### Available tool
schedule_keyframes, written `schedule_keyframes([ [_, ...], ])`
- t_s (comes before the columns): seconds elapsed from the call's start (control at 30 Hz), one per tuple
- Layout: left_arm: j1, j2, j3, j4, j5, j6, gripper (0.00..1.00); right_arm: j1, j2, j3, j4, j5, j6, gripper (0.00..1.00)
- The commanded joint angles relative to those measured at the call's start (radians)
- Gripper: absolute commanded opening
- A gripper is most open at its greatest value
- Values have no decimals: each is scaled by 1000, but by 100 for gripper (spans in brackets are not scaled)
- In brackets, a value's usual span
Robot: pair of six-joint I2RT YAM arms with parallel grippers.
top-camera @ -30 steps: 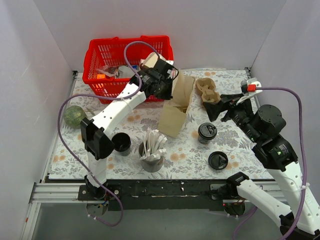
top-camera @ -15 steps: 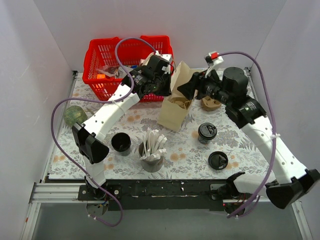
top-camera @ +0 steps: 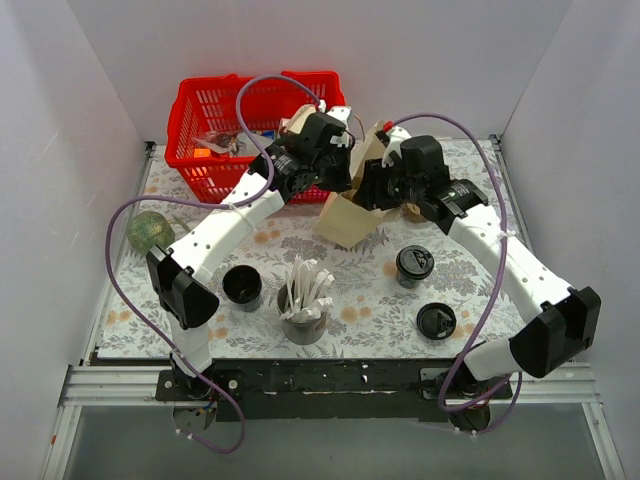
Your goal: Pack the takeout coffee
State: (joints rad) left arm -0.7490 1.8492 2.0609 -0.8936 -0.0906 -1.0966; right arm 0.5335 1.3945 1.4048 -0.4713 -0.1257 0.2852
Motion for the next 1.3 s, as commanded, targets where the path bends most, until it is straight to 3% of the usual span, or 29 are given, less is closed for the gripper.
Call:
schedule_keyframes([
  [0.0, -42, -91, -7, 90, 3, 24, 0, 19, 47, -36, 2, -48, -35, 49],
  [0.3, -82, -84, -54, 113, 11, -8, 0, 26, 46, -230, 224, 1, 63, 48],
  [0.6, -101, -82, -73, 131, -26, -9, 0, 26, 136, -251, 137, 64, 88, 48],
  [0.77, -116, -79, -82, 142, -63, -6, 0, 26, 199, -181, 16, 199, 97, 50],
  [1.0, -139, -94, -131, 196, -81, -2, 0, 29, 233, -213, 23, 161, 141, 50],
  [1.27, -142, -97, -153, 191, -136, -6, 0, 29, 206, -129, 0, 138, 121, 53],
])
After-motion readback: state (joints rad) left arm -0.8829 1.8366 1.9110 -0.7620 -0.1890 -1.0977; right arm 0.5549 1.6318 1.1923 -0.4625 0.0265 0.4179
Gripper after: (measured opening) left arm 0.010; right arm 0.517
